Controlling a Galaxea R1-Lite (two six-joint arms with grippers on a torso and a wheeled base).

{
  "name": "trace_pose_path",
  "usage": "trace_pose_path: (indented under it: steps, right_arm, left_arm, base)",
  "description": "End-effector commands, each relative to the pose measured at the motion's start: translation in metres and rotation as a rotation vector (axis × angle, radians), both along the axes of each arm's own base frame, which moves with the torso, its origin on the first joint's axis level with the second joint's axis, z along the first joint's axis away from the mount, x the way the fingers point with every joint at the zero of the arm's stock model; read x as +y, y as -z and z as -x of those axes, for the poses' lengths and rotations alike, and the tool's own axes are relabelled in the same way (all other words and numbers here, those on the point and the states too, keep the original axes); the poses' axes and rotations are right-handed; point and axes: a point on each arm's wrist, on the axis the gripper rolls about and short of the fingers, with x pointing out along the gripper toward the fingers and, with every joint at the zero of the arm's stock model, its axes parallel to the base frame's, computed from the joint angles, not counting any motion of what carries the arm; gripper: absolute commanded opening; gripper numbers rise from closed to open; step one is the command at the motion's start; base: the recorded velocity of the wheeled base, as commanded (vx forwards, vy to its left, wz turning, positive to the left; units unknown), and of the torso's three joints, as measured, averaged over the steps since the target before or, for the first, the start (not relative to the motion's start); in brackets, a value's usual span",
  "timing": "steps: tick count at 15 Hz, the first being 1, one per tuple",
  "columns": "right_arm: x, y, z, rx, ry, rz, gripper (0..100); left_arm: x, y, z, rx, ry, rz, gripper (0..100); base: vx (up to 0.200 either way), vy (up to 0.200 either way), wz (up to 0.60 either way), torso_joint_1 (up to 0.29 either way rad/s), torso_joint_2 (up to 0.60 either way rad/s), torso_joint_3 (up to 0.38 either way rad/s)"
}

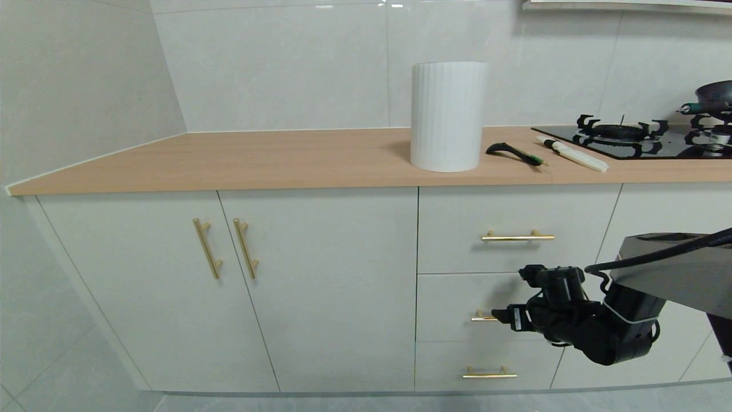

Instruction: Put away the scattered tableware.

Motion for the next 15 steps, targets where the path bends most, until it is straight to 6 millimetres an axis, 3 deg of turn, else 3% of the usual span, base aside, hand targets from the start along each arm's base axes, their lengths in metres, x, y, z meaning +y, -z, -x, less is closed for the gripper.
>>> trace_pose_path:
  steps: [1, 7, 15]
  right_arm:
    - [-0.003, 0.010, -0.005, 0.007, 0.024, 0.011, 100]
    - [-0.005, 0.018, -0.015, -0.004, 0.056, 0.027, 100]
    - [-0.007, 0.026, -0.013, 0.037, 0.058, 0.043, 100]
  left_arm:
    - [0.000, 0.000, 0.000, 0.001, 0.000, 0.000, 100]
    - [0.000, 0.000, 0.000, 0.001, 0.000, 0.000, 100]
    - [0.000, 0.000, 0.000, 0.001, 0.000, 0.000, 100]
  base:
    - [0.000, 0.000, 0.00, 0.000, 0.00, 0.000]
    - [0.000, 0.000, 0.00, 0.000, 0.00, 0.000]
    - [0.000, 0.000, 0.00, 0.000, 0.00, 0.000]
